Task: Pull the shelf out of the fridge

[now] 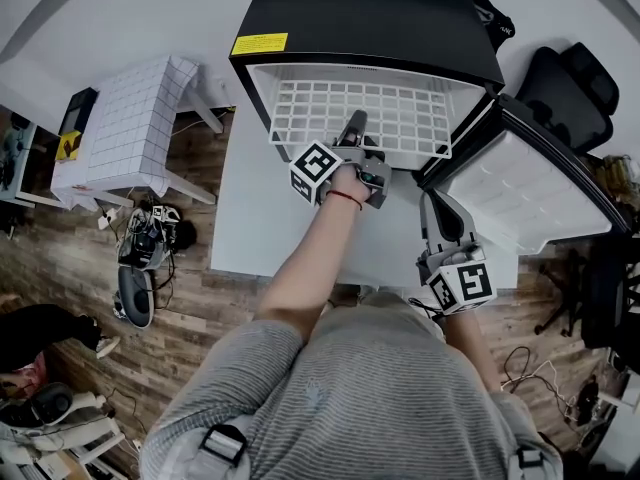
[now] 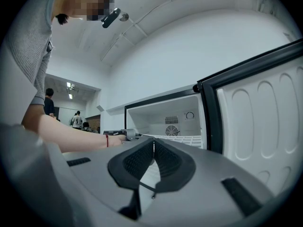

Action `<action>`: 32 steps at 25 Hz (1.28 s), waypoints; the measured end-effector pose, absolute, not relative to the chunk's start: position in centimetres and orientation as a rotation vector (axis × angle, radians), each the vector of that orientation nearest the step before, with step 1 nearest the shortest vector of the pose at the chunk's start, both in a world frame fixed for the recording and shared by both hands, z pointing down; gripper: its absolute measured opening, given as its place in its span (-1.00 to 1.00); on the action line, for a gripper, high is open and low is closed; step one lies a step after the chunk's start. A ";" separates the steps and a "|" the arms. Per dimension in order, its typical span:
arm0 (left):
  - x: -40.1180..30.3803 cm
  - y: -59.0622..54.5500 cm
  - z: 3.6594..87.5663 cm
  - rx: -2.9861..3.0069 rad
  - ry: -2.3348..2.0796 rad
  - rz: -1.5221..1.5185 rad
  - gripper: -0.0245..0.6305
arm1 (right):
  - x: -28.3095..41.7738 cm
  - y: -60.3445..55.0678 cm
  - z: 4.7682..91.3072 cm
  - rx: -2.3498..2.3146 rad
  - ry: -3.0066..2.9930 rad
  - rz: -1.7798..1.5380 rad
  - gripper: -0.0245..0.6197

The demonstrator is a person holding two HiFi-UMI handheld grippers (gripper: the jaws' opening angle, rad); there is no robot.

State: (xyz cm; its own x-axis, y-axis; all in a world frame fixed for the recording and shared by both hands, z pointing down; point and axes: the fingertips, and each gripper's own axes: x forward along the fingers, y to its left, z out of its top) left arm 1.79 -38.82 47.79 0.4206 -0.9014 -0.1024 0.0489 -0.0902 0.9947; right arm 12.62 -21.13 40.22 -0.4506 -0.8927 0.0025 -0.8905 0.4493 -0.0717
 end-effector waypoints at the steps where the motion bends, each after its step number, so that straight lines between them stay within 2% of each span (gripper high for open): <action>1: 1.8 -38.7 47.8 1.435 -0.813 -0.961 -0.81 | 12.6 -21.1 40.2 -1.628 2.644 -0.096 -0.88; 32: 1.7 -36.1 47.9 1.432 -0.805 -0.942 -0.81 | 12.6 -19.8 40.2 -1.653 2.621 -0.090 -0.88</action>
